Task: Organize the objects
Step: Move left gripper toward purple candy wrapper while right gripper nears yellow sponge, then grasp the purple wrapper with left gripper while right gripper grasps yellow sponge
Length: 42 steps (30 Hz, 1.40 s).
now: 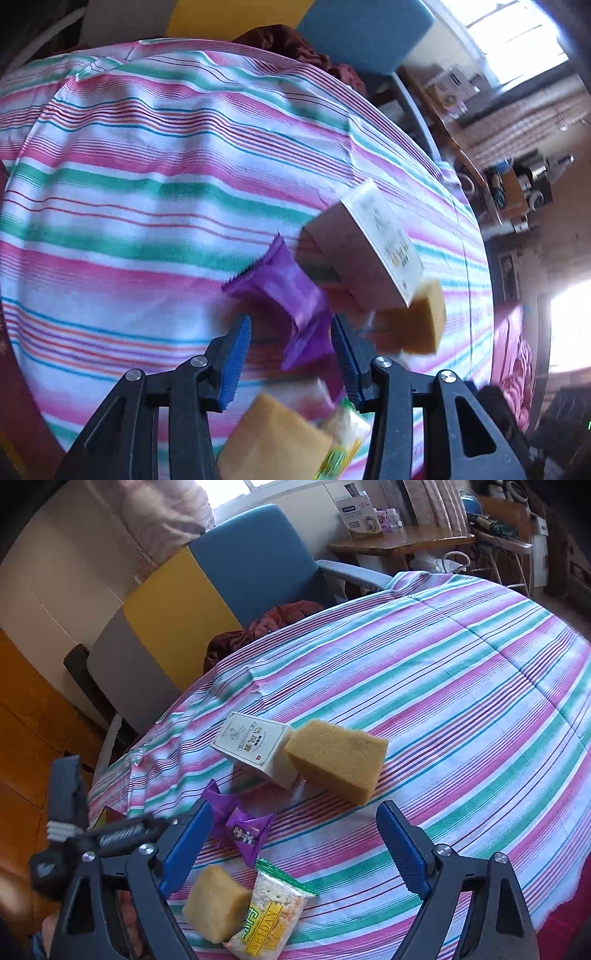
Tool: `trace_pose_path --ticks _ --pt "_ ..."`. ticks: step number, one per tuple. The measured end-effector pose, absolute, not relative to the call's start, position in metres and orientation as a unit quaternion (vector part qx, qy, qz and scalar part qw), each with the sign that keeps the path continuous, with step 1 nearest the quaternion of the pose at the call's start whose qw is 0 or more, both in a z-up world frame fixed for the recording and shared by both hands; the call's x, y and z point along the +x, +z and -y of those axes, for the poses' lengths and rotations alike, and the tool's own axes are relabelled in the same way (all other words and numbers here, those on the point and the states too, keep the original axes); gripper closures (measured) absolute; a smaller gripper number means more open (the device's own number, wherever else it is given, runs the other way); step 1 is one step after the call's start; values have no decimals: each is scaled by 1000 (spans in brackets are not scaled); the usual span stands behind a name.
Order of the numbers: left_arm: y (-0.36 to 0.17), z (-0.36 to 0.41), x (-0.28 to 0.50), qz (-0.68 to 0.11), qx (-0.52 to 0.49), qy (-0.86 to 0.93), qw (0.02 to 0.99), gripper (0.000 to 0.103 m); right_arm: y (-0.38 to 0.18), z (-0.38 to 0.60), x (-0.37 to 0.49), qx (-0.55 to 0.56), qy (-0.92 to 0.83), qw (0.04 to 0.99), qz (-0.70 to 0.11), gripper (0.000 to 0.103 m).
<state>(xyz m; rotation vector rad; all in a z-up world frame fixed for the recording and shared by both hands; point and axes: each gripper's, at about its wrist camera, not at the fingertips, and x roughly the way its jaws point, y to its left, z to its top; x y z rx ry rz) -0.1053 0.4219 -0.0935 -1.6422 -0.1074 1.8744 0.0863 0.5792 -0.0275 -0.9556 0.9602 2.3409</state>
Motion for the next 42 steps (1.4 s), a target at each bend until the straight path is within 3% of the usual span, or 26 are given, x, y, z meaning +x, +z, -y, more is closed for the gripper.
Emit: trace_pose_path --ticks 9,13,21,33,38,42 --pt "-108 -454 -113 -5 -611 726 315 57 -30 -586 89 -338 841 209 -369 12" --pt "-108 -453 -107 -57 -585 730 349 65 -29 -591 93 -327 839 218 -377 12" --pt "-101 -426 -91 -106 -546 744 370 67 -31 -600 99 -318 831 238 -389 12" --pt "-71 -381 -53 -99 -503 764 391 67 -47 -627 117 -302 789 291 -449 12" --pt "-53 -356 -36 -92 -483 769 409 67 -48 -615 103 -341 796 288 -409 12" --pt "-40 -326 -22 -90 -465 772 423 67 -35 -594 75 -392 824 284 -296 12"
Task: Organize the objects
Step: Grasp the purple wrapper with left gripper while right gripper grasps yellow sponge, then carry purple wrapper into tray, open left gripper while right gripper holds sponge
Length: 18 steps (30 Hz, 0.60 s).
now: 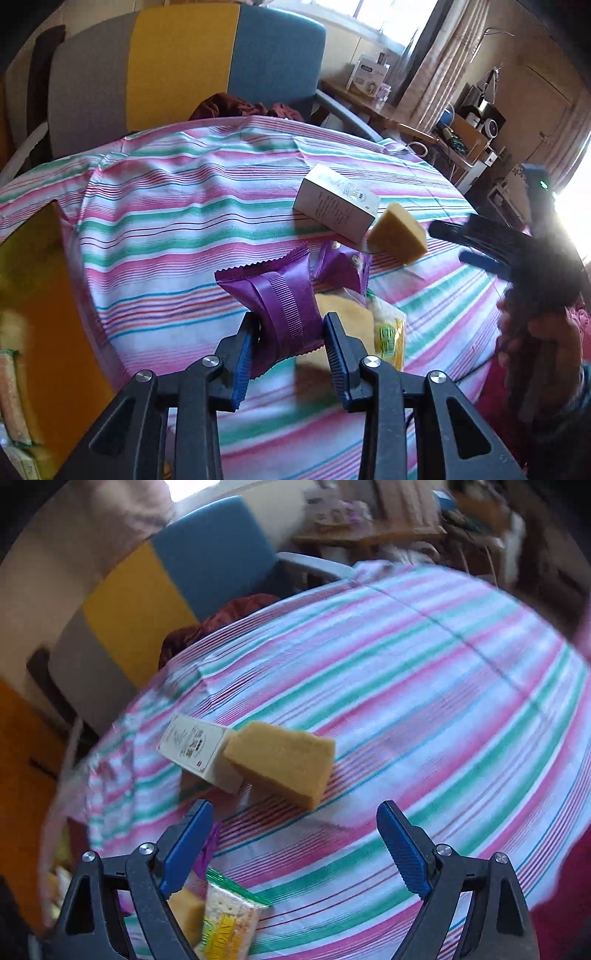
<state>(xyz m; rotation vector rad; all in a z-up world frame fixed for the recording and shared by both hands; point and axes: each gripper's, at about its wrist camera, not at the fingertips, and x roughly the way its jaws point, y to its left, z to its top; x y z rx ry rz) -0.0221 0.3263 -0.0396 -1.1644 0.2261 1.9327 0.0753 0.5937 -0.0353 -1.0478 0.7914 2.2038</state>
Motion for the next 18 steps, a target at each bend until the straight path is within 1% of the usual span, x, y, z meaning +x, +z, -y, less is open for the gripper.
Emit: trace_pose_path --ticks 2,4,5,8,11,12,13,14,16,18 --pt "-36 -314 -18 -84 -462 772 428 67 -31 -588 60 -415 835 278 -231 12" --pt "-33 -301 -15 -76 -462 772 430 67 -32 -587 42 -440 839 274 -164 8" --pt "-32 -297 -13 -73 -462 772 431 67 -35 -588 33 -457 837 268 -139 8" --pt "-31 -281 -8 -59 -466 770 431 67 -50 -593 12 -493 824 263 -92 8" --pt "-33 -269 -5 -50 -472 768 429 67 -67 -600 -2 -516 812 263 -68 8" --pt "-34 -264 -4 -48 -473 769 428 67 -71 -603 -3 -518 812 260 -71 12" --pt "-34 -261 -4 -48 -472 770 427 67 -75 -604 -2 -519 813 250 -85 32" --pt "-34 -258 -3 -49 -471 771 426 67 -77 -604 -2 -522 812 243 -95 38" --pt "-34 -251 -3 -46 -471 772 424 67 -73 -599 5 -513 817 248 -94 42" --pt "-34 -245 -3 -41 -472 773 422 67 -69 -591 12 -510 819 247 -92 45"
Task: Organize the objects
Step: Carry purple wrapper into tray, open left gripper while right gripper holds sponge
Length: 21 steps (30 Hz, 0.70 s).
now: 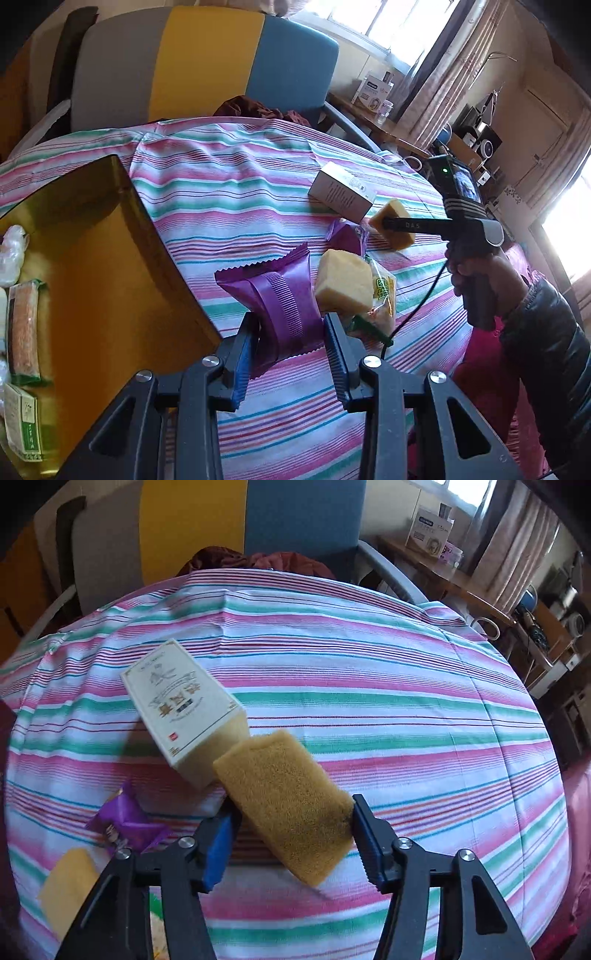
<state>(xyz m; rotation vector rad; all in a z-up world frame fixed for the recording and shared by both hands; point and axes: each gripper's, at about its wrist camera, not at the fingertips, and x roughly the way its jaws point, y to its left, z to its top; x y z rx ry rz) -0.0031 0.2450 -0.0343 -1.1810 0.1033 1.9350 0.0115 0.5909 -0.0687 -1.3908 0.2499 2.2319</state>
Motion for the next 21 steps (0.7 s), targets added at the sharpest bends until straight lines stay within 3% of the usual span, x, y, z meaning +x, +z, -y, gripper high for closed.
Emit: trace_pose_path --ticks 6,21 --pt "-32 -226 -1 -25 -468 781 412 67 -68 -579 34 -513 811 250 -132 44" --pt "-36 -134 -18 33 -470 822 320 67 -74 -570 25 -518 809 262 -93 45"
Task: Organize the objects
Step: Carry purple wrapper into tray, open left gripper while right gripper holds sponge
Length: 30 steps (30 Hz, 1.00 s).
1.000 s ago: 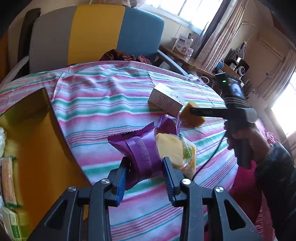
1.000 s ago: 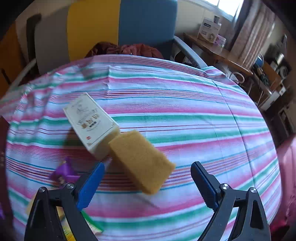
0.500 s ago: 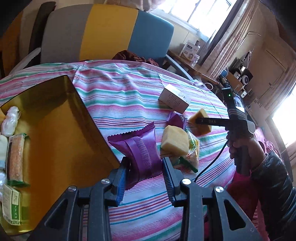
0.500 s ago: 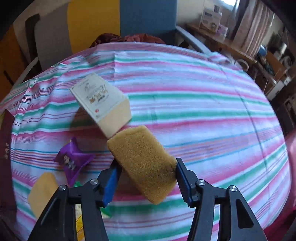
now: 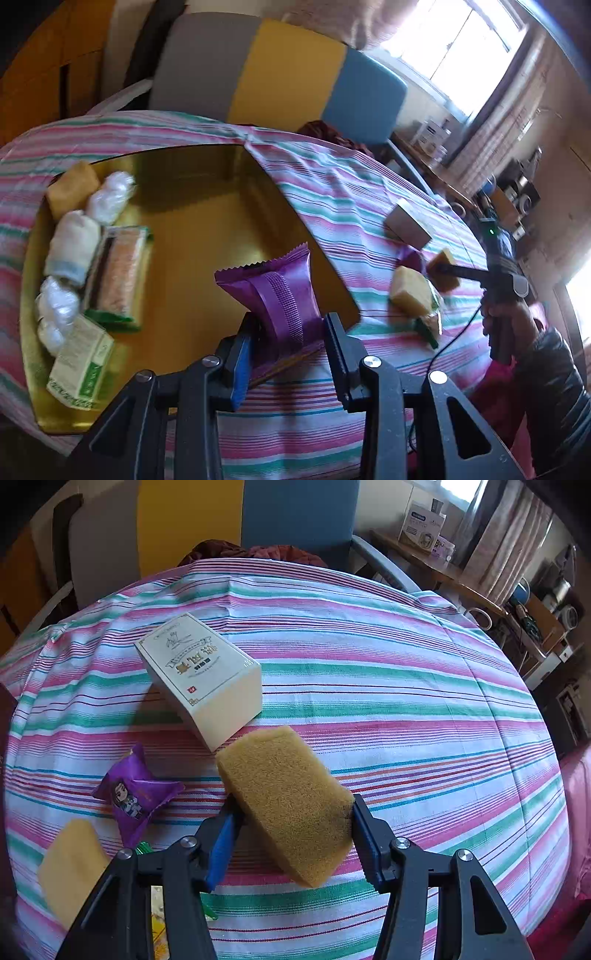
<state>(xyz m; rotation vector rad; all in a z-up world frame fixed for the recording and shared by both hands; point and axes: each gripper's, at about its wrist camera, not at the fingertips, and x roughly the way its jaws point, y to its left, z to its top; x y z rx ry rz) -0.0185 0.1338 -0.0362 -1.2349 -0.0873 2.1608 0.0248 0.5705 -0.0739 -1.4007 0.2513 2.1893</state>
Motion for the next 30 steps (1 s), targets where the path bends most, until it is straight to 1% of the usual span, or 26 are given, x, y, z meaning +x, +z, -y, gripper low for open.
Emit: trace_pose_path --ticks 6,14,20,24,30 --pt "-40 -103 -30 54 -470 837 275 67 -74 -569 23 -518 810 263 -80 45" --pt "-37 -95 -48 47 -466 847 252 67 -74 -567 22 -520 811 262 -66 45" --pt "-34 -91 -100 61 -480 843 235 67 -74 -567 22 -519 811 261 -63 45" --pt "-37 -102 -138 35 -484 845 226 67 -74 -566 22 -520 812 260 -58 45" --pt "-59 -121 -181 2 -506 835 213 67 -74 -566 21 -520 812 259 -56 45"
